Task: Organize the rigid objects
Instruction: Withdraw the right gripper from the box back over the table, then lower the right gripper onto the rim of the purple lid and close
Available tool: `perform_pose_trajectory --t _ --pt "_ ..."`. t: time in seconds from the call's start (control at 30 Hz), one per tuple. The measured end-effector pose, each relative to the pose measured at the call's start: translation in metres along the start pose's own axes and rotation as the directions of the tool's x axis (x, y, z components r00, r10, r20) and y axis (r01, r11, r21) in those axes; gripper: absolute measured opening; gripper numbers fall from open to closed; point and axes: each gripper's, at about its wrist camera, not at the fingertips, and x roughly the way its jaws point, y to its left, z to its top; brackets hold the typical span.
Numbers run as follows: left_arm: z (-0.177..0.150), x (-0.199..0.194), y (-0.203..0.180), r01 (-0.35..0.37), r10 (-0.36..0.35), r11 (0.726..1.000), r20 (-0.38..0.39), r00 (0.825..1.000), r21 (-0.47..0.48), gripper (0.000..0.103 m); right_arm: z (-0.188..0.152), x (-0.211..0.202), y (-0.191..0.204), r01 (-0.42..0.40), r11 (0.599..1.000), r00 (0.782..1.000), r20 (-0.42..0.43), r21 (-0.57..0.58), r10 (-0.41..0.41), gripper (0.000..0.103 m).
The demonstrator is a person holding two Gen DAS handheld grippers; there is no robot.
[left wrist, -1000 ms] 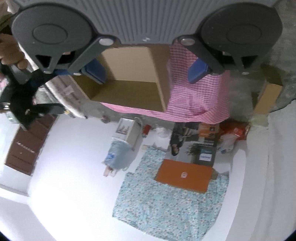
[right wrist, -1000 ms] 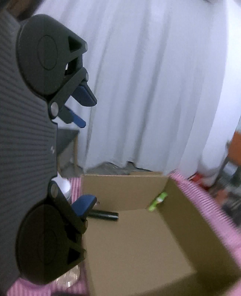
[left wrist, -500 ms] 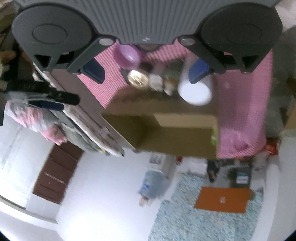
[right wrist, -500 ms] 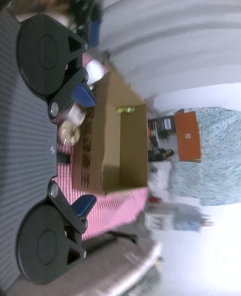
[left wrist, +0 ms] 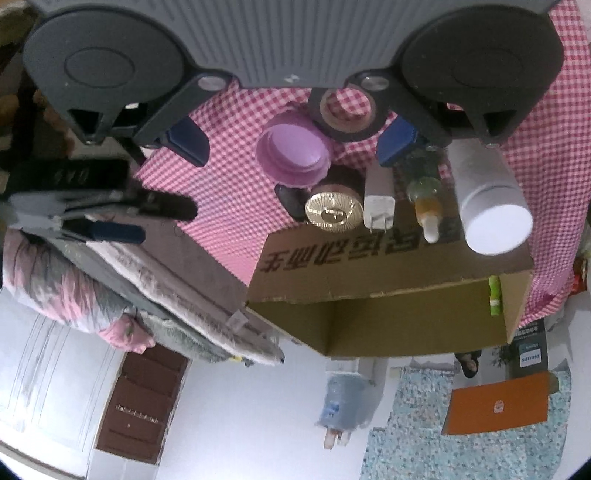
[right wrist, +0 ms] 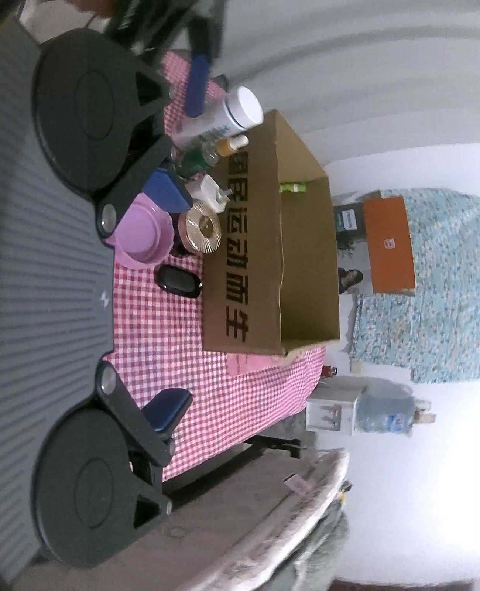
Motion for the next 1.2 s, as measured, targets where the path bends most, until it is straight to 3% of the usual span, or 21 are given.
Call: perform_pose_trajectory --t 0.23,0.53,0.7,1.07,1.2 --pt "-0.004 0.026 -0.008 -0.068 0.071 0.997 -0.07 0.995 0.041 0.098 -0.007 0.021 -0.029 -0.044 0.99 0.999 -0.016 0.133 0.047 0.102" --pt "-0.003 0.055 -0.012 -0.091 0.098 0.994 -0.128 0.987 0.061 0.098 -0.014 0.051 -0.035 -0.089 0.974 0.985 -0.129 0.208 0.117 0.102" --pt "-0.005 0.058 -0.015 -0.103 0.117 0.989 -0.131 0.984 0.108 0.098 -0.019 0.063 -0.033 -0.125 0.962 0.973 -0.161 0.242 0.167 0.102" --pt "-0.005 0.068 -0.022 -0.114 0.136 0.977 -0.112 0.984 0.181 0.098 -0.02 0.075 -0.021 -0.15 0.96 0.963 -0.185 0.235 0.196 0.101" --pt "-0.004 0.074 -0.025 -0.117 0.141 0.971 -0.106 0.984 0.208 0.097 -0.02 0.081 -0.019 -0.158 0.959 0.958 -0.198 0.237 0.207 0.094"
